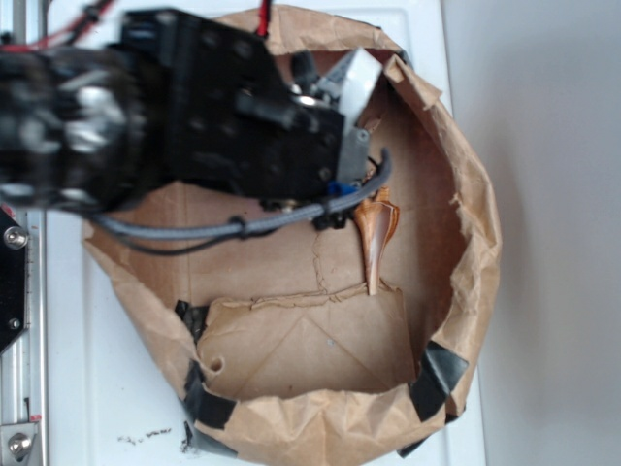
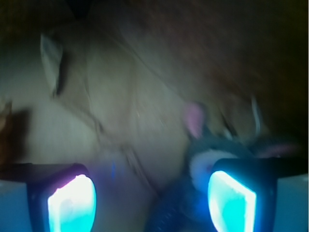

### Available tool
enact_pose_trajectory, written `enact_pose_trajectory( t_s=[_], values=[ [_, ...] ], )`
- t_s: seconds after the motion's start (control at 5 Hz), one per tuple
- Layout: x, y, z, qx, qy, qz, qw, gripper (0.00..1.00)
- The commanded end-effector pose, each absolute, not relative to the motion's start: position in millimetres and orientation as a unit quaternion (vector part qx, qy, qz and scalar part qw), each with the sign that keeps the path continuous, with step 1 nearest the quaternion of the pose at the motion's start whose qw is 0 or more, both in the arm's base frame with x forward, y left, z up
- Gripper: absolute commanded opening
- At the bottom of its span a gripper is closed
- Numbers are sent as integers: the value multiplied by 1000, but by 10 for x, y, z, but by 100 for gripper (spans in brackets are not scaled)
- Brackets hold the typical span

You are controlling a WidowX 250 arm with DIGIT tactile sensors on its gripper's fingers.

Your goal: Grab the gray animal.

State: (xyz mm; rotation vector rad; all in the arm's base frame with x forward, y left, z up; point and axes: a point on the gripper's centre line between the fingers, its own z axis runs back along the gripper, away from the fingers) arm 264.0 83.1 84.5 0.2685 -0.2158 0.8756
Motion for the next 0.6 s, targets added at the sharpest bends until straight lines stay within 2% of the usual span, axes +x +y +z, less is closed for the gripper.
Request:
enact_pose_trajectory(
  t_s=[0.0,0.4],
  values=[
    [2409,977,1211,125,-137,429,884,100],
    [2464,939,910,175,-131,431,875,100]
  ],
)
